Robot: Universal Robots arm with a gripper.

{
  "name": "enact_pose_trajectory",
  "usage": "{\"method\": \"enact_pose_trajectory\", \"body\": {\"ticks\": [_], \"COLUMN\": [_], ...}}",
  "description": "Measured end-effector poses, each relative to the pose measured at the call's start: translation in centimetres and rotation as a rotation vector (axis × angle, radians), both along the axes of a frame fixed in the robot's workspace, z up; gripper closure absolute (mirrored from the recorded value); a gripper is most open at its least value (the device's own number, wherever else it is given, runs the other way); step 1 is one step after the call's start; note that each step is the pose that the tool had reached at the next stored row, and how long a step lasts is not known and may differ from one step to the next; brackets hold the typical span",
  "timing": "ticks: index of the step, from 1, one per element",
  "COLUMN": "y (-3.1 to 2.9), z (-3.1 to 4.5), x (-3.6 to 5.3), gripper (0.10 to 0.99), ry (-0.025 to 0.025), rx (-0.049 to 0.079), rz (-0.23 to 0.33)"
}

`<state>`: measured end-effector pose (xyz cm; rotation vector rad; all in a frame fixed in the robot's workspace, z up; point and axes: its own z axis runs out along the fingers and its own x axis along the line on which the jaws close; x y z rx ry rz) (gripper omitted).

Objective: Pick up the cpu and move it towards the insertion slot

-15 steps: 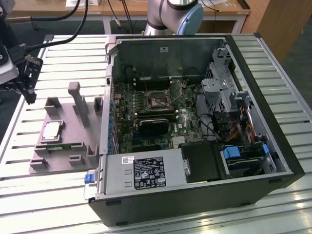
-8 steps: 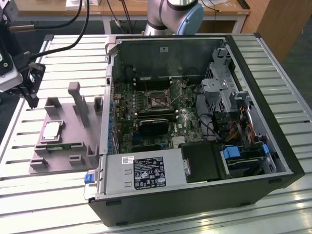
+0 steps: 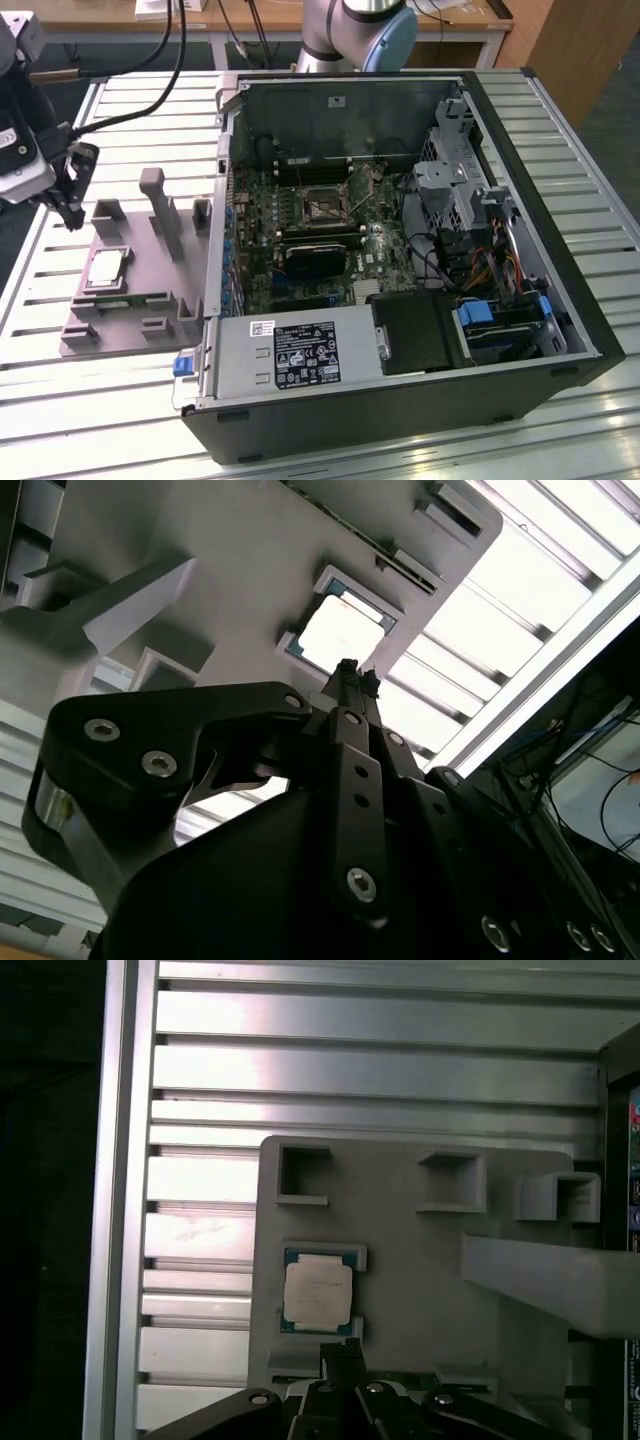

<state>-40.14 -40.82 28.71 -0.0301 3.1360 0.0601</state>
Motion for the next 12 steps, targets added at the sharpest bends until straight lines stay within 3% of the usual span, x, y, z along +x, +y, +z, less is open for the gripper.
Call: {"method": "enact_pose_trajectory", "body": {"ticks": [12], "y": [0.01], "z": [-2.19], "x": [0.01], "gripper": [0.984], "ry": [0.0], "rx": [0.005], "rz": [0.0]}}
